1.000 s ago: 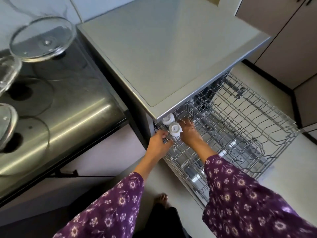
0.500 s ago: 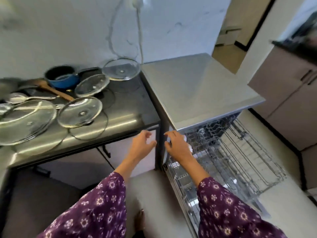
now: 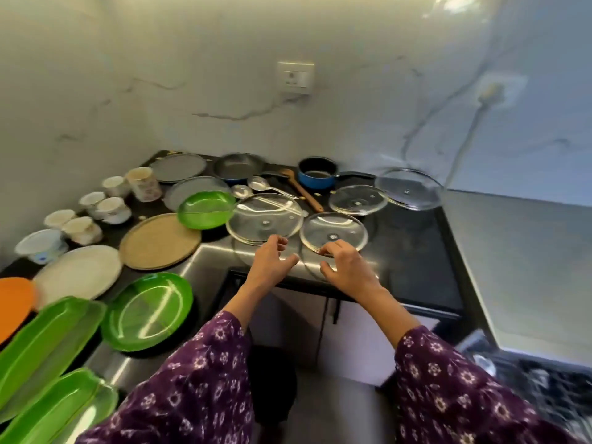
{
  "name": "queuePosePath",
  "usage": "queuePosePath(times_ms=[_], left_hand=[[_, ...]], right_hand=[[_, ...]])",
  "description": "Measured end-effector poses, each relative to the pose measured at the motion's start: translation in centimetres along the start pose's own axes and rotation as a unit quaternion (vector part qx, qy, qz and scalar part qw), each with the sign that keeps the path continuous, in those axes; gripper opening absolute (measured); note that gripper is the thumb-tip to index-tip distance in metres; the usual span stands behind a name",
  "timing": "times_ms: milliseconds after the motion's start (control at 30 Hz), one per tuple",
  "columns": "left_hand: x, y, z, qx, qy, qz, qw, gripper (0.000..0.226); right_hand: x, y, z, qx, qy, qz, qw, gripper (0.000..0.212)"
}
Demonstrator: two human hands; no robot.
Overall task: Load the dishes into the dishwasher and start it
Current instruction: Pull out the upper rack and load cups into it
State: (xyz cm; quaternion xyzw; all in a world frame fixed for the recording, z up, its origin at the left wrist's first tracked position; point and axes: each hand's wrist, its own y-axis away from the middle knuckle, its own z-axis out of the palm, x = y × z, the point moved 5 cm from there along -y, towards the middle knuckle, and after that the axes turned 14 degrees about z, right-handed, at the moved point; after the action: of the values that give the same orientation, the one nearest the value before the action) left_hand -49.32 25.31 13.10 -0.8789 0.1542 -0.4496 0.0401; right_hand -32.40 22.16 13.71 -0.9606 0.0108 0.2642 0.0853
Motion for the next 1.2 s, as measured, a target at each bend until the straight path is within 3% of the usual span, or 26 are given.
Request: queuePosePath(times_ms=[367,600,733,967,1200], left_hand=[[-16.6,-6.1,-18.2,0.143,0.001,-0.152,0.978,0.044],[-26.0,-9.0,-26.8,0.158,-0.063,-0.231,0.958,0.057],[-30.0,-11.2,-29.6,0.156,-0.090,-0.251,0.951,0.060],[-35.1,-13.4,-31.1,0.190,-0.112,-0.326,0.919,0.092],[-38.0,-15.3,-31.1,0.238,-0.114,-0.359,0.895,0.100]], right_hand=[[-14.4,-14.2,11.5,-0.077,-0.009,-0.074,0.994,0.020],[-20.0,-19.8,19.0,-0.128,-0.014,-0.094,0.987,0.021],[-22.3,-22.0,22.9,-0.163,0.002,-0.101,0.981,0.021],[-24.1,-23.8,27.0,-0.183,-0.024,-0.114,0.976,0.017],[-24.0,-24.8,28.5,-0.193,-0.035,-0.120,0.973,0.018]])
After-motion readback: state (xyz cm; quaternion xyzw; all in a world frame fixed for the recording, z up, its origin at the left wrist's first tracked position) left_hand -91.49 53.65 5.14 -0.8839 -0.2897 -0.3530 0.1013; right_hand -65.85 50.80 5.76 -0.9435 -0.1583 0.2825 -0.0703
